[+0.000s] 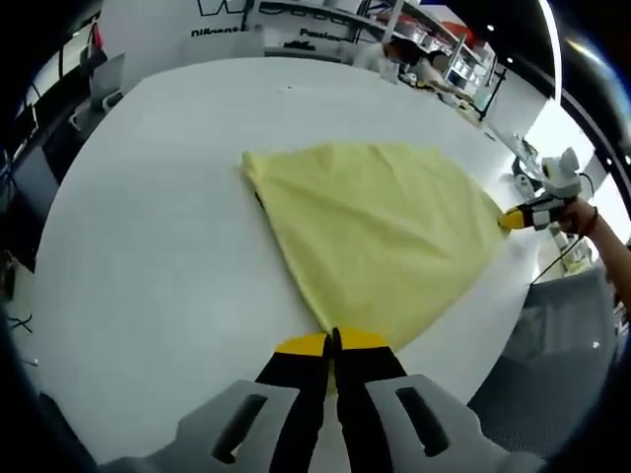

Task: Fold the garment on the visible template until the final outline fits inside the template.

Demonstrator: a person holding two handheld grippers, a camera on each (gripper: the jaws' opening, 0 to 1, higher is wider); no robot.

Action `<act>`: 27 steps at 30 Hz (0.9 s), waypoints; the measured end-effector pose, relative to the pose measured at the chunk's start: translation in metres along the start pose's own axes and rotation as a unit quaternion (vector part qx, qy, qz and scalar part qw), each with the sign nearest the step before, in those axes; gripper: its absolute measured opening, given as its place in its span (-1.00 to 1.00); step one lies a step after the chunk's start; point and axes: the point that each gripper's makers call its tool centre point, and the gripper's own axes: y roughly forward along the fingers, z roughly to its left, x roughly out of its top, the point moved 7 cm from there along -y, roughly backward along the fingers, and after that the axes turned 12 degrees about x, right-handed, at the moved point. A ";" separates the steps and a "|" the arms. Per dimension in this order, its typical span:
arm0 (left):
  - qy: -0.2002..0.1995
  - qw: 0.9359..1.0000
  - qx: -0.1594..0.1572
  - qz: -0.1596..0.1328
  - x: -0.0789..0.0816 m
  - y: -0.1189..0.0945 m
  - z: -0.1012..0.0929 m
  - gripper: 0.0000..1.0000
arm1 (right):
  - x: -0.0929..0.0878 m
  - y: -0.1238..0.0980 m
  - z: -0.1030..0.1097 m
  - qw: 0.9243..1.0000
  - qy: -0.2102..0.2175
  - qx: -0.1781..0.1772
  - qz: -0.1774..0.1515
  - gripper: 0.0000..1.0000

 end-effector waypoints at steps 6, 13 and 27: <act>-0.003 1.000 0.002 0.005 -0.002 -0.001 0.001 -0.89 | -0.004 0.000 0.001 1.000 -0.001 -0.003 -0.004 -1.00; 0.030 0.999 0.039 0.010 -0.003 0.003 0.005 -0.82 | -0.004 0.000 -0.001 1.000 -0.007 -0.016 -0.006 -0.85; 0.010 0.997 0.081 -0.012 0.006 -0.006 0.016 0.22 | -0.001 -0.008 0.009 0.998 -0.032 -0.049 -0.036 -0.07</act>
